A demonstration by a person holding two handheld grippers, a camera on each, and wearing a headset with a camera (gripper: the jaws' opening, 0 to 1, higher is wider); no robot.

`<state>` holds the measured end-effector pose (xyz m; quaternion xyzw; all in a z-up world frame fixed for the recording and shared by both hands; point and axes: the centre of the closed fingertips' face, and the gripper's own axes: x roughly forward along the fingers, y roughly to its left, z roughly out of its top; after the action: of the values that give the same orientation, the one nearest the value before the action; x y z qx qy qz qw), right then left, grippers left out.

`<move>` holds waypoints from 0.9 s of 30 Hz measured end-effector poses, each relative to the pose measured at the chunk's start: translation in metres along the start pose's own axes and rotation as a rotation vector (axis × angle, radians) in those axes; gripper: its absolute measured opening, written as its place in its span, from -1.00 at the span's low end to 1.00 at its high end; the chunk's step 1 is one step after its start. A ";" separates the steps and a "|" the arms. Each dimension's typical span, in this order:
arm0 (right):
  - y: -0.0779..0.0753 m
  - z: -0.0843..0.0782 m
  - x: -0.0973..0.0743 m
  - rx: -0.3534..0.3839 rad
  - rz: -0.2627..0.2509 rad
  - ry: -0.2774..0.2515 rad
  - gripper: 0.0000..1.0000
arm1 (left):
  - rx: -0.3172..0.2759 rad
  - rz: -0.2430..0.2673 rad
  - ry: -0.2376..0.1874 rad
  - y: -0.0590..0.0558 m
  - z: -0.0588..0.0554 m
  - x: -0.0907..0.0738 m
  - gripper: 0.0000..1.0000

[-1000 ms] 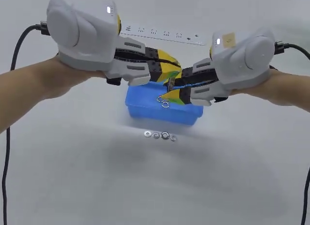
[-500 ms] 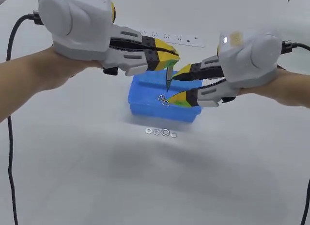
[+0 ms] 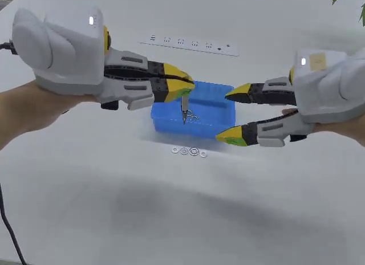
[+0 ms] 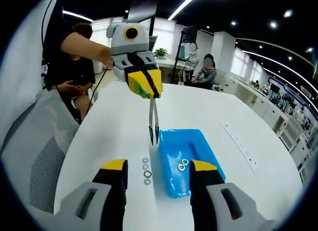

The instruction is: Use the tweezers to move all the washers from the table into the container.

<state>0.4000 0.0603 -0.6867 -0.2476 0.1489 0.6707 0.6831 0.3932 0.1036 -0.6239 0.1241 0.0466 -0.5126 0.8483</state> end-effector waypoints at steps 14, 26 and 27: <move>0.051 -0.047 -0.028 0.128 0.017 0.059 0.35 | -0.076 0.021 0.020 -0.011 -0.041 -0.006 -0.91; 0.050 -0.055 -0.023 0.181 -0.017 0.022 1.00 | -0.116 0.033 -0.010 -0.007 -0.052 -0.002 -0.91; 0.050 -0.056 -0.023 0.182 -0.018 0.023 1.00 | -0.116 0.033 -0.007 -0.007 -0.054 -0.002 -0.91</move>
<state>0.3569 0.0099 -0.7280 -0.1935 0.2149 0.6453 0.7070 0.3889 0.1158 -0.6764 0.0738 0.0712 -0.4953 0.8627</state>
